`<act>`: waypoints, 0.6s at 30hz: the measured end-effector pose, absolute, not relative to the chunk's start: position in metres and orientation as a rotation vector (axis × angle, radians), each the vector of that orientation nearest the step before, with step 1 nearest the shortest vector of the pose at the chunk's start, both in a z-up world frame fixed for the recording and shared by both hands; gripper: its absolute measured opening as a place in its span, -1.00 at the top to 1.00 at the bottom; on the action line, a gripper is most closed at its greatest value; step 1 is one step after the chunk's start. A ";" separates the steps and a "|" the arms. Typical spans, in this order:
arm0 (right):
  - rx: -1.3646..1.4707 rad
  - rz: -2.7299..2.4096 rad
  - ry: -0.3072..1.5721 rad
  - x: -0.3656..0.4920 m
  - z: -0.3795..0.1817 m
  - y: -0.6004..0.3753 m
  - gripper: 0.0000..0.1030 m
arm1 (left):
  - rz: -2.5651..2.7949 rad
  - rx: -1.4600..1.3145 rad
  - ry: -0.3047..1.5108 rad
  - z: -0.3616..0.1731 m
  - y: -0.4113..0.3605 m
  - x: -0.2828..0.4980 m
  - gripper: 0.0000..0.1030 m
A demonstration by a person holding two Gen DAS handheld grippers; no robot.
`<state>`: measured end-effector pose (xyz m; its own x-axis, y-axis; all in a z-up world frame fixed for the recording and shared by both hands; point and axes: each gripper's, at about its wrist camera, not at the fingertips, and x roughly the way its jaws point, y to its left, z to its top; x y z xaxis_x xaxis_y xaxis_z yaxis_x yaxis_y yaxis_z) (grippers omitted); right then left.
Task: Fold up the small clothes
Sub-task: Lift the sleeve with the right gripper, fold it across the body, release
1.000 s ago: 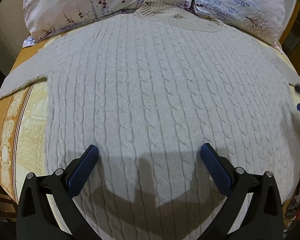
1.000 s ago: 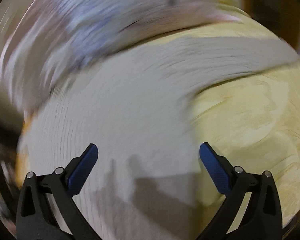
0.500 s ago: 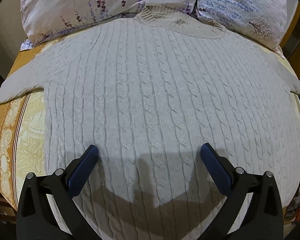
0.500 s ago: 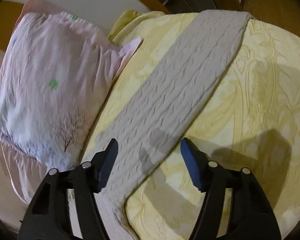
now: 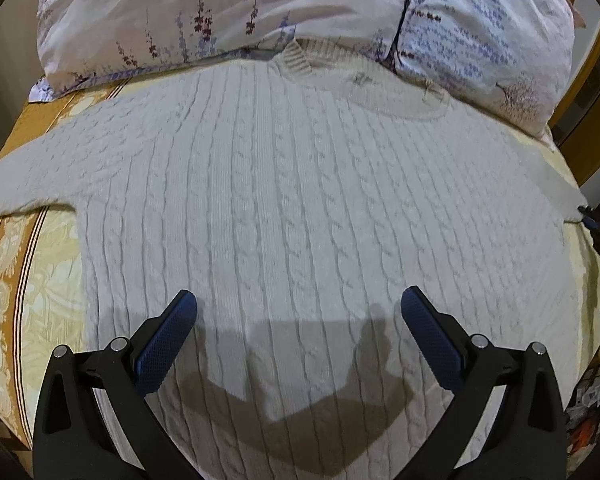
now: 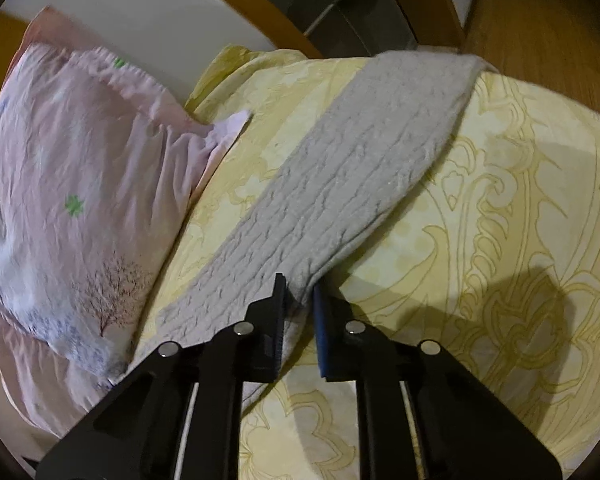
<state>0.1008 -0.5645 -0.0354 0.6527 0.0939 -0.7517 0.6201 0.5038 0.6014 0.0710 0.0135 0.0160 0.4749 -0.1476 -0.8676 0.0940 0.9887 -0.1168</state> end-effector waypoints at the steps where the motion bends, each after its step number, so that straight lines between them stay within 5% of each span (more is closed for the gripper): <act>1: 0.998 -0.353 0.802 0.101 -0.029 -0.562 0.81 | -0.153 -0.063 1.061 0.017 0.014 0.073 -0.97; 18: 0.825 0.149 0.715 0.130 0.063 -0.407 0.82 | -0.228 -0.221 1.002 0.030 0.024 0.090 -0.97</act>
